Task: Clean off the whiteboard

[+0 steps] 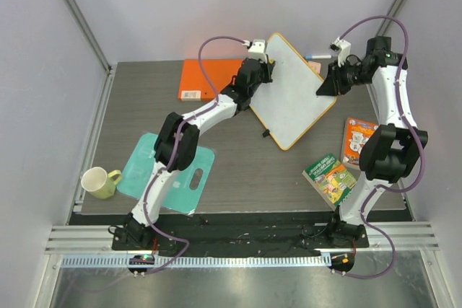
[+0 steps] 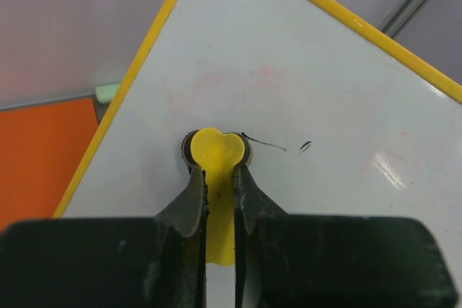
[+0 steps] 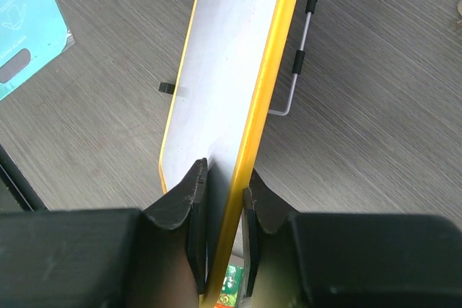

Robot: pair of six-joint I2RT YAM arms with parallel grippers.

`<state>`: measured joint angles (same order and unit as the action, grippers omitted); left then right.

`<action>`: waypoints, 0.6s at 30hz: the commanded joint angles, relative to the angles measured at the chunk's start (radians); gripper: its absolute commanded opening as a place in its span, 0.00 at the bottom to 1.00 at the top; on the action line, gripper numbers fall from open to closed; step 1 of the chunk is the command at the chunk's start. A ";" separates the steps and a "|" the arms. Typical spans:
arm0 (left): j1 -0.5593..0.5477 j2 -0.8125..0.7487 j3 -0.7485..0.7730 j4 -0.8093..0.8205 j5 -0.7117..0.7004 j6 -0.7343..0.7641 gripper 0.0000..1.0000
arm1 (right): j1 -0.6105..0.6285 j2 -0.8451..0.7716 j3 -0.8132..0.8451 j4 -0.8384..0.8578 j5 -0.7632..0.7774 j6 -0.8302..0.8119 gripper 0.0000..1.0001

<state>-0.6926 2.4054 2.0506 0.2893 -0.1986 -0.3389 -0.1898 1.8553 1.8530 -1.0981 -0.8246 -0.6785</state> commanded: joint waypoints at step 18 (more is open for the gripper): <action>-0.078 -0.058 0.014 0.037 0.059 0.035 0.00 | 0.116 -0.019 -0.018 -0.075 0.031 -0.150 0.01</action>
<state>-0.7570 2.3440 2.0026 0.3576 -0.1543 -0.3054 -0.1654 1.8423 1.8618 -1.1069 -0.7990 -0.6846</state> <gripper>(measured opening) 0.086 0.233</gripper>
